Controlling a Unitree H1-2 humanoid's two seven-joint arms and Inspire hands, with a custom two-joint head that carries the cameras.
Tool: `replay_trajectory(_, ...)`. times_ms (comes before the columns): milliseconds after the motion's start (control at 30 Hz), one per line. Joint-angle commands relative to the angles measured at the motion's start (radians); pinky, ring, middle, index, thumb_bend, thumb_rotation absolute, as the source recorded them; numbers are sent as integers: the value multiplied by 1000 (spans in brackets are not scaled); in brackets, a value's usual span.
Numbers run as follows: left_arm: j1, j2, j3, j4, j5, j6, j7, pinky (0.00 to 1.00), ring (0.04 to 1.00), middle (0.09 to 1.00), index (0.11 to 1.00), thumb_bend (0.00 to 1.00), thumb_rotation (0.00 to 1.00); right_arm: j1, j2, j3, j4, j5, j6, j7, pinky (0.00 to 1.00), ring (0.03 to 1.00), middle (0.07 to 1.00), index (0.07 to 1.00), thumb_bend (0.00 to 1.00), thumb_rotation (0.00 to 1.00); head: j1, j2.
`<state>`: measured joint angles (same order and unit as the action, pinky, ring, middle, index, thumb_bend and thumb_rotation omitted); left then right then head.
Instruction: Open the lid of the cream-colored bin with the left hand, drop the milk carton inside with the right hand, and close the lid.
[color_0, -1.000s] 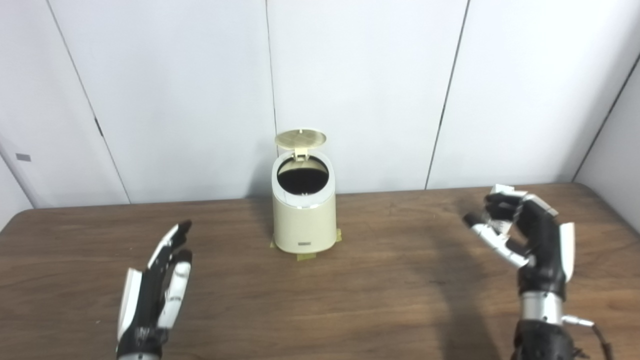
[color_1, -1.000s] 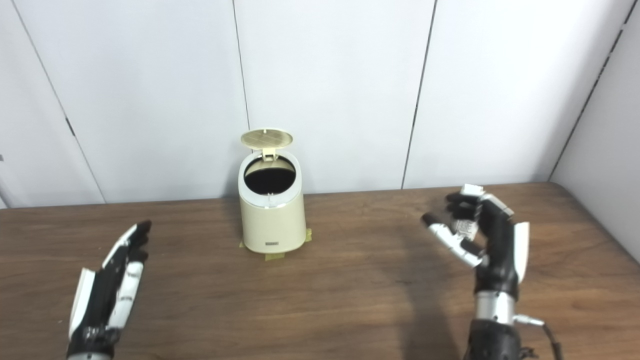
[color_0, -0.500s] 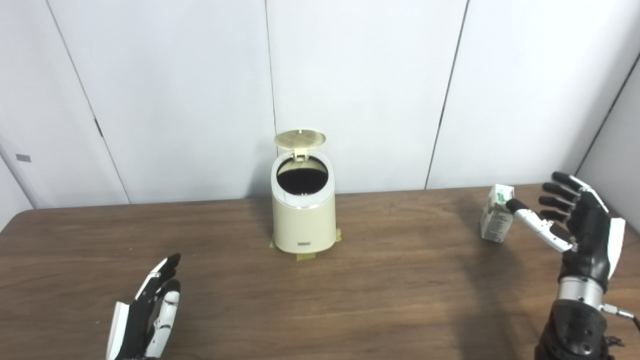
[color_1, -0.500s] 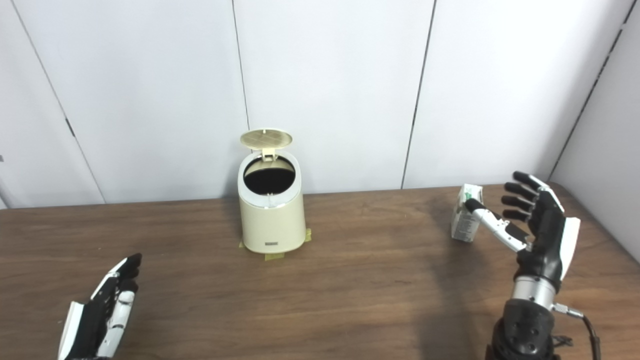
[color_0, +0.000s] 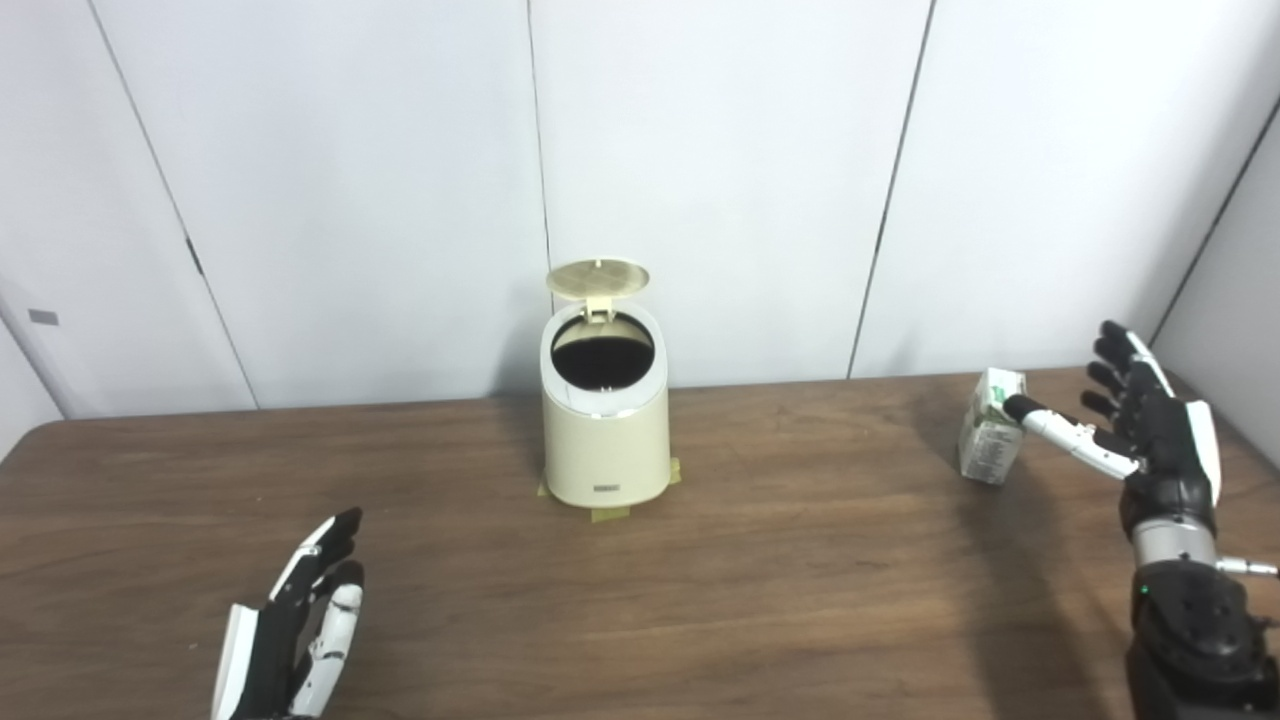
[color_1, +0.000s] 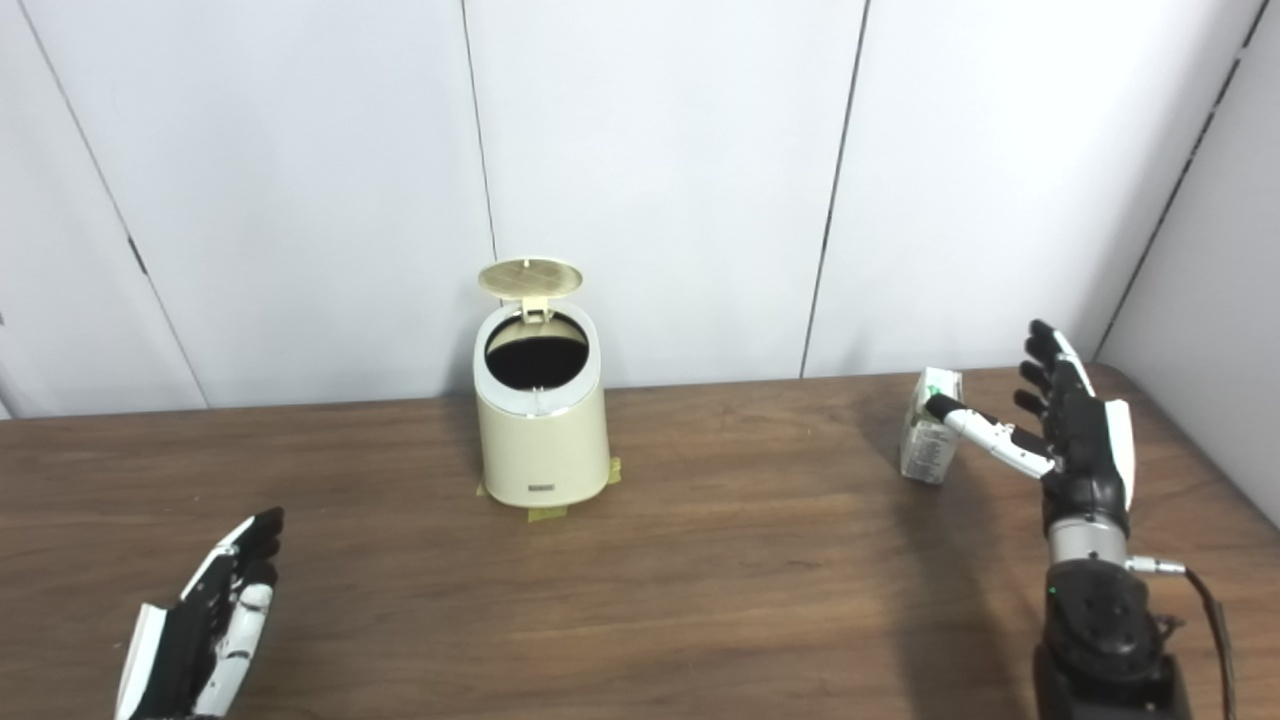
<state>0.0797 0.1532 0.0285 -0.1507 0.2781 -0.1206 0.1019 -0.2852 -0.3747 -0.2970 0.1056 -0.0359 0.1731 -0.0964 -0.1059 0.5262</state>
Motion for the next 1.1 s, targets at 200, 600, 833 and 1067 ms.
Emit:
replay_trajectory(200,-4,20,4,2,8,-47,-1,799,871,880,866,308,851,-101,-141,5,158,124,14,182,878,900,914,914,946,298,-4,1)
replay_trajectory(600,-10,34,28,-17,-2,-37,-17,799,875,882,865,264,845,-234,-242,49,443,223,-89,438,850,861,890,888,1000,155,-6,7)
replay_trajectory(833,-8,35,35,-7,-16,-42,-26,786,870,875,861,264,783,-308,-243,84,582,227,-128,494,871,896,890,865,970,4,-11,4)
replay_trajectory(1067,-6,40,41,-8,-15,-49,-29,794,870,875,859,258,755,-331,-244,122,602,190,-133,492,866,896,888,885,903,0,-7,4)
